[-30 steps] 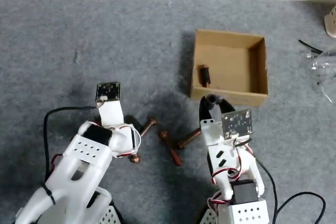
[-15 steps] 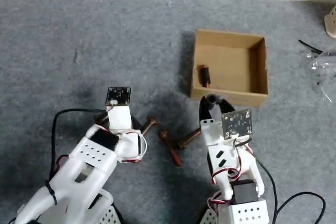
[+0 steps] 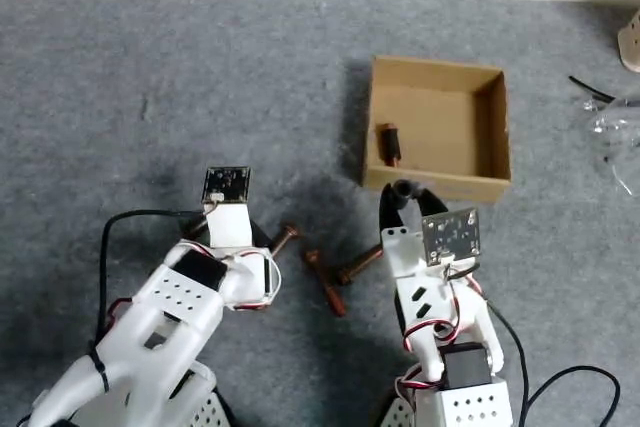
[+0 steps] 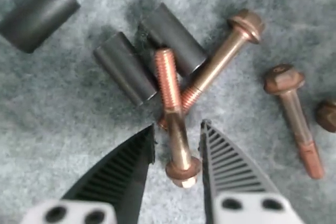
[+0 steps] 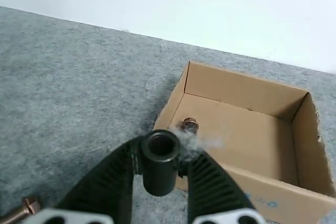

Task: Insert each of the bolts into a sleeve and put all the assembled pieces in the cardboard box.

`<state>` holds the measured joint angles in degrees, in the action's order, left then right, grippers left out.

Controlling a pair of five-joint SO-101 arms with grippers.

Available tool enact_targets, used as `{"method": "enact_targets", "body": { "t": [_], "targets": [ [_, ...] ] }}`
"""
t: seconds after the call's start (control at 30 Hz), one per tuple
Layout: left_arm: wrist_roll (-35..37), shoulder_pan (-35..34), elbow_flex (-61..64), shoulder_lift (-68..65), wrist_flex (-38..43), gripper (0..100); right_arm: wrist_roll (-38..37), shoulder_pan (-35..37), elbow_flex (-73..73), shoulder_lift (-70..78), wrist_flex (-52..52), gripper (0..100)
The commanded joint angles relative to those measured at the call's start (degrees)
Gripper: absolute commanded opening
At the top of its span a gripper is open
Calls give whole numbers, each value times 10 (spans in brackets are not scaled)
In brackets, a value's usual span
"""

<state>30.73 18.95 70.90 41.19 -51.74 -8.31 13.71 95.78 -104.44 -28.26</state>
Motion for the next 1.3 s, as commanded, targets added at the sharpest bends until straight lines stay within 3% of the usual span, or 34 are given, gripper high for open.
{"method": "enact_targets", "body": {
  "t": [0.0, 0.33, 1.07, 1.27],
  "targets": [
    [4, 7, 0, -1, 11, 143, 6, -7, 58, -4, 1, 5],
    [5, 7, 22, -1, 66, 141, 6, -7, 58, -4, 1, 5],
    [5, 7, 27, -2, 69, 140, 6, -7, 58, -4, 1, 5],
    [5, 7, 34, -27, 106, 140, 6, -7, 58, -4, 1, 5]
  ]
}}
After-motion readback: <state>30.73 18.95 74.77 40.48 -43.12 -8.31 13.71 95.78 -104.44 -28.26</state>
